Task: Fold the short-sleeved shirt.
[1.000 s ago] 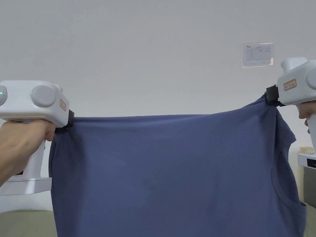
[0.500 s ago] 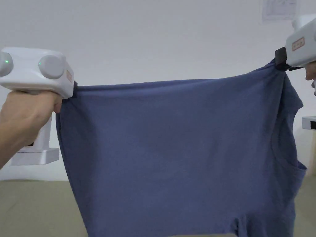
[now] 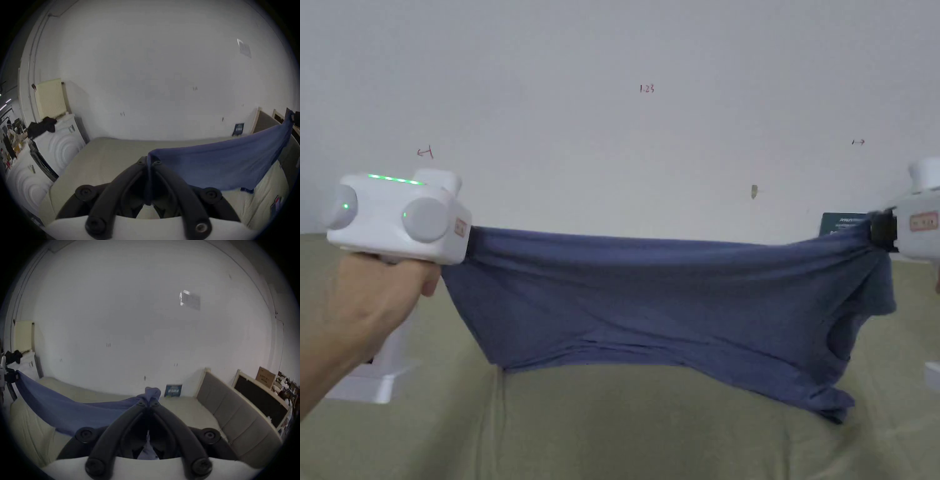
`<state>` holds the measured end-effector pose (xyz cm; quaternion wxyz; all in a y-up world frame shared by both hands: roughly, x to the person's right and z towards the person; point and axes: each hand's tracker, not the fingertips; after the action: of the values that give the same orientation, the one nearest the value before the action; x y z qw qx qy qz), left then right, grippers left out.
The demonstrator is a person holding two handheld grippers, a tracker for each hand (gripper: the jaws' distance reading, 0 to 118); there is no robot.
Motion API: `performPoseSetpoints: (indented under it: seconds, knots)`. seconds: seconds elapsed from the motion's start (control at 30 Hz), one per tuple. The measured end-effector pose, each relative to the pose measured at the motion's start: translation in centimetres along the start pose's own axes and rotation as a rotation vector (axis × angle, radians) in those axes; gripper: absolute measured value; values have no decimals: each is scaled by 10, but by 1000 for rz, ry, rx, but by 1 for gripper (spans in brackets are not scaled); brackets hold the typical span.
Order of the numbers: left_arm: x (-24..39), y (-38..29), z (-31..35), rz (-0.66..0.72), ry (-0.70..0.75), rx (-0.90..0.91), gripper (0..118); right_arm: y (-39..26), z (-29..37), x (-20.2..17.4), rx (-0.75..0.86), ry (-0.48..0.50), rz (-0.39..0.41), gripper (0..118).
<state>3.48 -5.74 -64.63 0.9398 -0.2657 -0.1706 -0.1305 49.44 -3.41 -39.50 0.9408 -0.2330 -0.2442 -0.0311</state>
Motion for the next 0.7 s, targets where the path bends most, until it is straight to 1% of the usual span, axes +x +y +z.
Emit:
performPoseSetpoints:
  seconds: [0.07,0.1,0.13,0.17,0.2,0.23,0.27,0.33,0.4,0.47,0.63,0.7]
  knots:
    - [-1,-42,8,-9,-19,-35,2,-50,16,-2,-34,24,-12,2]
    - [-3,-64,14,-8,-40,-63,2,-75,27,-3,-43,30,-47,2]
    - [-7,-86,23,5,-55,-74,2,-97,39,-1,-78,60,-52,2]
    - [-9,-106,31,6,-59,-87,2,-118,52,0,-68,81,-78,2]
    - [-13,-128,43,26,-91,-113,2,-139,69,-2,-109,55,-76,2]
    - [-16,-151,55,41,-99,-127,2,-159,85,0,-121,79,-80,2]
    - [-21,-167,66,59,-109,-141,2,-176,101,0,-120,75,-89,2]
    - [-26,-206,92,79,-134,-168,2,-213,137,1,-144,103,-113,2]
    - [-31,-237,116,96,-142,-195,2,-245,169,-1,-164,108,-116,2]
    - [-37,-265,138,104,-148,-212,2,-277,194,0,-180,104,-98,2]
    - [-45,-322,198,101,-164,-251,2,-333,257,5,-205,114,-130,2]
    - [-46,-332,217,99,-172,-252,2,-346,275,8,-205,112,-143,2]
